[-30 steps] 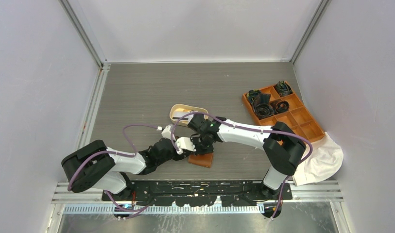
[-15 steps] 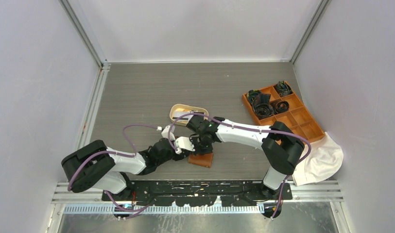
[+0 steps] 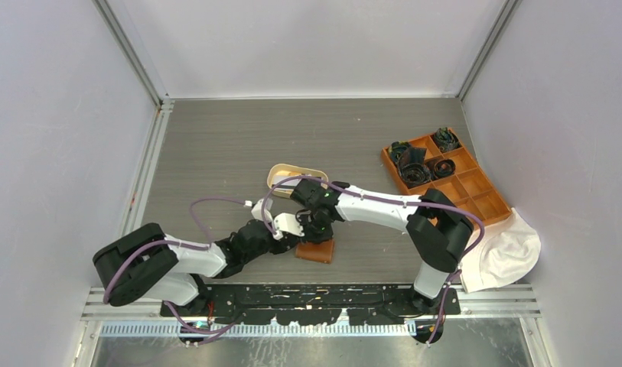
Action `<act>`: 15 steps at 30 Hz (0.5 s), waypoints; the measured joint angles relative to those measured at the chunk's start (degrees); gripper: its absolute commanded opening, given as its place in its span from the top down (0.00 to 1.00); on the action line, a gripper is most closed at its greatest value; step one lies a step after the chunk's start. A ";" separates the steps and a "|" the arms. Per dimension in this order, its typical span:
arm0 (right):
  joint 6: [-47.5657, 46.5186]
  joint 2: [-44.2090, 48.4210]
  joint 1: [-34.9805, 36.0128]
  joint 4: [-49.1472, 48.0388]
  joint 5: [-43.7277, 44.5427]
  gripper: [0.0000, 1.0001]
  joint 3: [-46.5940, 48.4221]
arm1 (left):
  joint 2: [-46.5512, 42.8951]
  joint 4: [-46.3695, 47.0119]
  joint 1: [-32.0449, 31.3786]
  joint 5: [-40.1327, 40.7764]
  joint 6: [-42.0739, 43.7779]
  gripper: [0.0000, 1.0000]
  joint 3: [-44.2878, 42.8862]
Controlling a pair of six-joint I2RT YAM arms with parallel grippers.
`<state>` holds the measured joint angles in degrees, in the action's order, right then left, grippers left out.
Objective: Put the credit cards into the card holder
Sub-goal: Close the card holder at the center of the board.
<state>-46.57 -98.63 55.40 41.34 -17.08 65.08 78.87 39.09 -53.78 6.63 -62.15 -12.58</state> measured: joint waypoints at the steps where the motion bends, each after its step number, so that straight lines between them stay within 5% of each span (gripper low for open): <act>1: 0.28 0.00 -0.09 -0.02 0.02 0.78 0.02 | -0.48 -0.31 0.00 0.09 0.17 0.84 0.15; 15: 2.40 3.39 -7.26 2.27 -7.21 0.50 -0.13 | -17.79 -12.22 0.00 2.60 5.25 0.62 0.52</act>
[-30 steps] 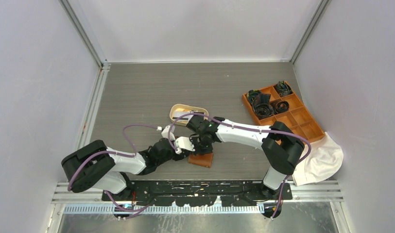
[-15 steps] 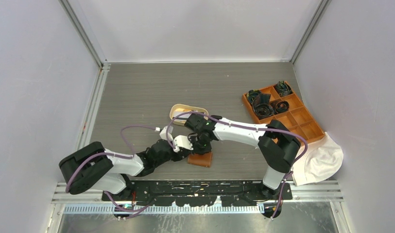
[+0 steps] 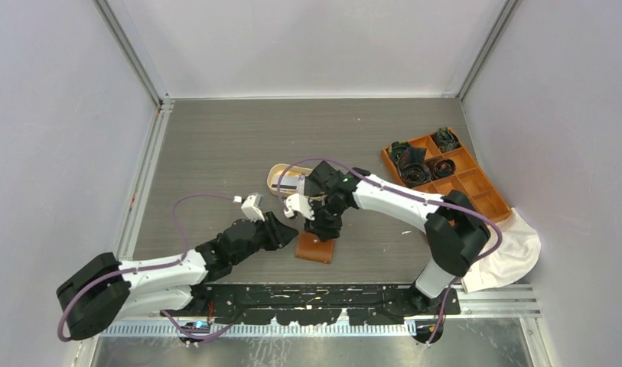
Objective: Put the credit cards into the card holder
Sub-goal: Close the card holder at the center of the board, then reset both arms
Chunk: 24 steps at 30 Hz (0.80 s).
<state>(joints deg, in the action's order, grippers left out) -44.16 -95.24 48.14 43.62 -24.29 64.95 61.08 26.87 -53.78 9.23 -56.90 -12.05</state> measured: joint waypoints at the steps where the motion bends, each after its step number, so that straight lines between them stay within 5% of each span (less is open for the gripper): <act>1: -0.07 1.27 -0.98 0.50 -1.14 0.49 0.09 | -1.46 -1.07 0.00 0.02 0.66 0.59 0.00; 9: 1.29 8.44 -7.28 2.99 -5.49 0.27 1.18 | -14.97 -7.89 0.00 0.02 6.34 0.23 0.76; 13: 4.26 13.31 -11.74 2.97 -6.36 0.03 2.08 | -24.46 -11.28 0.00 0.24 8.37 0.05 1.70; 24: 26.95 26.32 -26.10 -2.29 0.79 0.01 6.84 | -50.71 -30.38 0.02 2.34 15.85 0.00 -4.81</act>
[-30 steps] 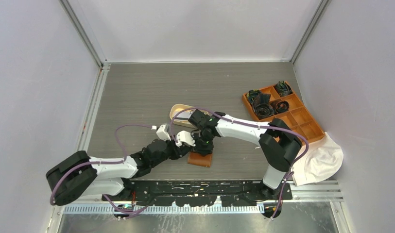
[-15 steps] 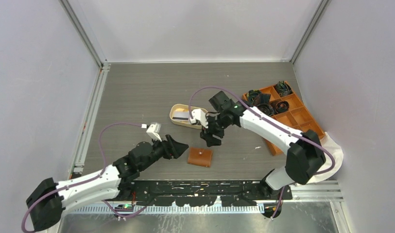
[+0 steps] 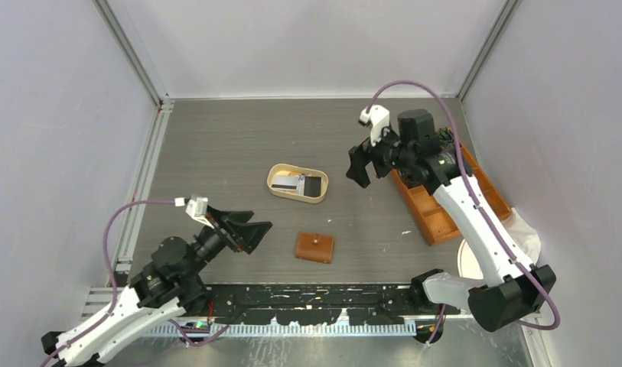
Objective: Put the credit cards into the card holder
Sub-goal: Reset both arms
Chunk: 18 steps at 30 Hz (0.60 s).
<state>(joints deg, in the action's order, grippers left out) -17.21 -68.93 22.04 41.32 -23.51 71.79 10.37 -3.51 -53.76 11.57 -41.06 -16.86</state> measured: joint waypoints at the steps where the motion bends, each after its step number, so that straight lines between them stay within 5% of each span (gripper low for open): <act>1: 2.34 0.28 -0.66 0.13 0.63 0.01 1.29 | -0.83 -1.51 0.00 0.00 0.87 0.00 -1.42; 11: 16.65 0.59 -3.04 1.84 -4.57 0.01 16.55 | 5.84 -15.93 0.02 -0.11 8.90 0.01 -20.94; 18: 25.75 1.18 -3.17 1.62 1.77 0.01 17.20 | 14.19 -21.79 0.02 -0.94 13.40 0.01 -28.52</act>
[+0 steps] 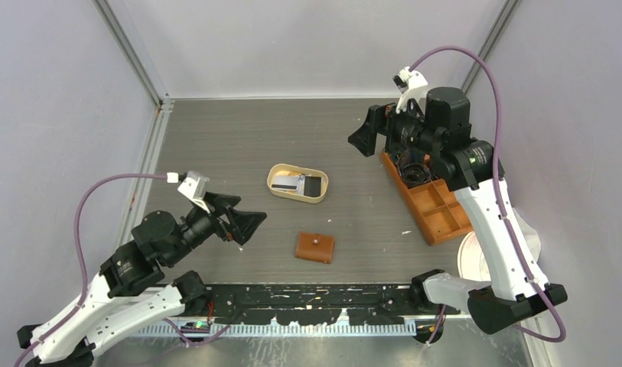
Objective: Put the credit cards into the card holder
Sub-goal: Reset both arms
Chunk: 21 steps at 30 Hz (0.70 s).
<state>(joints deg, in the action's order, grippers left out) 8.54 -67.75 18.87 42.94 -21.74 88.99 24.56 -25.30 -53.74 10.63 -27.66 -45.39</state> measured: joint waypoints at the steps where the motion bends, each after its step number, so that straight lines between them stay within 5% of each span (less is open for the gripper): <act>1: 0.55 0.02 -0.07 0.04 0.76 0.01 0.07 | 0.46 -0.48 0.00 -0.15 0.31 0.01 -0.26; 21: 2.23 1.03 -1.01 0.00 1.68 0.00 0.26 | 0.44 -2.89 0.00 -0.87 1.68 0.00 -0.63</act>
<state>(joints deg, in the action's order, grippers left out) 10.76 -66.72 17.87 42.94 -20.05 89.25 24.99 -28.18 -53.74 9.76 -25.98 -46.02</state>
